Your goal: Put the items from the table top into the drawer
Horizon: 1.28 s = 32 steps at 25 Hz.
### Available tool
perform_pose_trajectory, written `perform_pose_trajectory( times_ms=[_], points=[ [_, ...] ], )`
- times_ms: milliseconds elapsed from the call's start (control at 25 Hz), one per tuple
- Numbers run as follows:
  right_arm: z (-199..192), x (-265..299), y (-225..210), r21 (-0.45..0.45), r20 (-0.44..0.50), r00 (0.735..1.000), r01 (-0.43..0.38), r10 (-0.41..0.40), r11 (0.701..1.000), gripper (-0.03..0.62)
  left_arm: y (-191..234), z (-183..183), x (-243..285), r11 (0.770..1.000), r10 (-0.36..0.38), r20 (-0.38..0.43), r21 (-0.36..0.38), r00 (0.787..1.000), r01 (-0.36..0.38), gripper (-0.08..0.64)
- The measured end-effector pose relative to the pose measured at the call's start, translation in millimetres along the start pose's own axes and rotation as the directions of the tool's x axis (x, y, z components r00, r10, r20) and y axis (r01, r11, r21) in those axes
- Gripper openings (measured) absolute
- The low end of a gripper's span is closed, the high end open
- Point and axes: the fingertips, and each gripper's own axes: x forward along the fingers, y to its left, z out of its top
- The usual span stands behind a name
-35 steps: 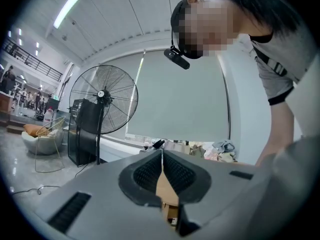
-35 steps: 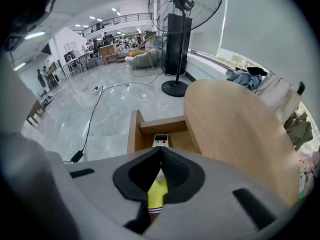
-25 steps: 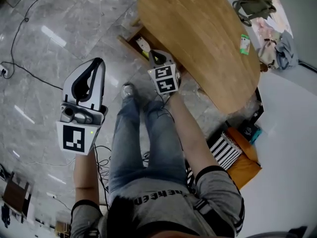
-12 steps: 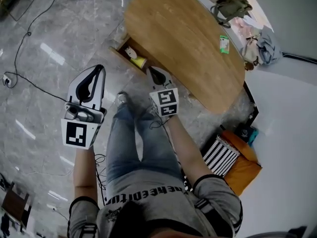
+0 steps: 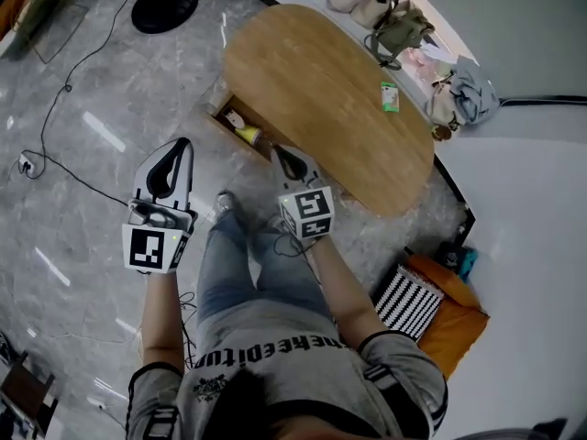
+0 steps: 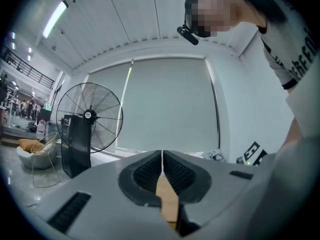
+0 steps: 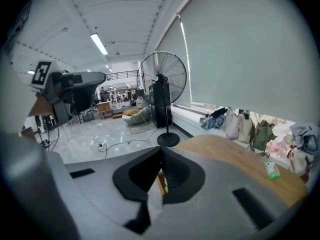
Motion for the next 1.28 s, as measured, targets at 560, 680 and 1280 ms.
perform_pose_trajectory(
  times_ms=[560, 680, 1280],
  points=[
    [94, -98, 14, -0.087, 0.170, 0.985, 0.039, -0.024, 0.995, 0.003, -36, 65, -24, 1.000, 0.019, 0.049, 0.017, 0.999, -0.020, 0.012],
    [107, -113, 14, -0.083, 0.203, 0.979, 0.053, -0.035, 0.995, 0.003, -43, 72, -28, 1.000, 0.018, 0.053, 0.019, 0.998, -0.019, 0.012],
    [174, -183, -4, -0.085, 0.385, 0.920, 0.111, -0.070, 0.990, 0.003, -83, 125, -28, 0.999, 0.013, 0.135, 0.043, 0.991, -0.019, 0.012]
  ],
)
